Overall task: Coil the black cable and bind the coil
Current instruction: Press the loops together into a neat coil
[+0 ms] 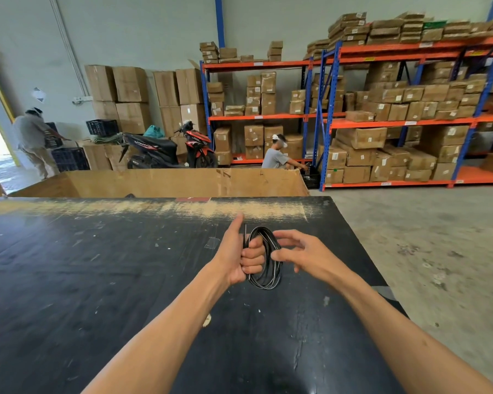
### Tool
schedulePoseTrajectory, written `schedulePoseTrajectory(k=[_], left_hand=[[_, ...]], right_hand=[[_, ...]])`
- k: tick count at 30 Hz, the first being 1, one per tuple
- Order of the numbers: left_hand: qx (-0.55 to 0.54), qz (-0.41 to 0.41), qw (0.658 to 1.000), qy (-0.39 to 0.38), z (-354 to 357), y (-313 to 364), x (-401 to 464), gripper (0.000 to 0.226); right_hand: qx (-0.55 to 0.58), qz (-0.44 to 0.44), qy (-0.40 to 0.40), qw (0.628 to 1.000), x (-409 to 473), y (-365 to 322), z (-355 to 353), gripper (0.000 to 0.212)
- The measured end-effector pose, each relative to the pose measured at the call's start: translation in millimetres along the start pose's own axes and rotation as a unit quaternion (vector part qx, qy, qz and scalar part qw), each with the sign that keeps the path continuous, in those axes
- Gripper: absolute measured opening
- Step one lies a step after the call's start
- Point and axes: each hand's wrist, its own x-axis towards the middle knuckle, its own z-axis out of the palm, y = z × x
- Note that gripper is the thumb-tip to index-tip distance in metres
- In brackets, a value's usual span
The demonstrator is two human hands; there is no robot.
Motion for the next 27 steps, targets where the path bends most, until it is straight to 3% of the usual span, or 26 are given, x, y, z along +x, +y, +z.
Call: schedulePoseTrajectory(k=[5, 9, 13, 17, 20, 25, 27], left_hand=[[-0.013, -0.043, 0.997, -0.067, 0.3, 0.9, -4.6, 0.072], [0.024, -0.062, 0.995, -0.074, -1.1, 0.4, -5.9, 0.063], [0.086, -0.035, 0.996, 0.010, 1.4, -3.0, -3.8, 0.062], [0.069, 0.005, 0.989, 0.128, 2.4, -7.4, 2.3, 0.049], [0.071, 0.009, 0.983, 0.171, 5.8, -8.5, 8.1, 0.042], [0.102, 0.014, 0.974, 0.203, 4.6, -10.8, 9.0, 0.032], [0.122, 0.017, 0.972, 0.201, 4.8, -11.9, 8.4, 0.035]], right_hand=[[0.063, 0.016, -0.016, 0.998, 1.8, 0.7, 4.5, 0.056], [0.123, 0.018, -0.015, 0.992, 1.6, 3.1, 7.3, 0.043], [0.198, 0.030, 0.040, 0.979, 2.4, 8.9, 12.8, 0.034], [0.288, 0.053, 0.098, 0.951, 2.1, 8.5, 19.1, 0.027], [0.312, 0.107, 0.109, 0.937, 3.4, 8.6, 25.3, 0.022], [0.203, 0.108, 0.045, 0.972, 3.6, 0.3, 19.9, 0.012], [0.150, 0.089, 0.056, 0.983, 3.8, -4.3, 18.3, 0.007]])
